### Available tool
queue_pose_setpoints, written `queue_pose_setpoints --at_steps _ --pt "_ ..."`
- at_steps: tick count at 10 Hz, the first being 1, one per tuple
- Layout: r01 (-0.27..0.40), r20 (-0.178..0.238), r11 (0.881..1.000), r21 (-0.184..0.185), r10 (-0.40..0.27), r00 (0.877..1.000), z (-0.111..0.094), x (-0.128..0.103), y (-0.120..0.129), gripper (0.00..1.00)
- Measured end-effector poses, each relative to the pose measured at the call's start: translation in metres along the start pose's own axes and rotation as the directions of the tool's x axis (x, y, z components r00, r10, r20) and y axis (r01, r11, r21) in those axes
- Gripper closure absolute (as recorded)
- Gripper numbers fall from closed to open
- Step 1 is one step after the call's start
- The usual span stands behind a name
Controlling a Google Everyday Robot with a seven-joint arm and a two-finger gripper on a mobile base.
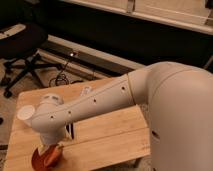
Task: Place the pepper in the ceramic cup
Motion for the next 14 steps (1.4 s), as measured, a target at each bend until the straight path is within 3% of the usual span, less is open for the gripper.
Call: queue_pose_setpoints --at_steps 5,14 --pt "0.008 0.028 1.0 -0.022 -0.008 1.0 0.019 -0.002 0.001 0.2" --pt "-0.02 0.12 1.0 0.005 0.019 0.993 0.032 -0.003 -0.007 0.2"
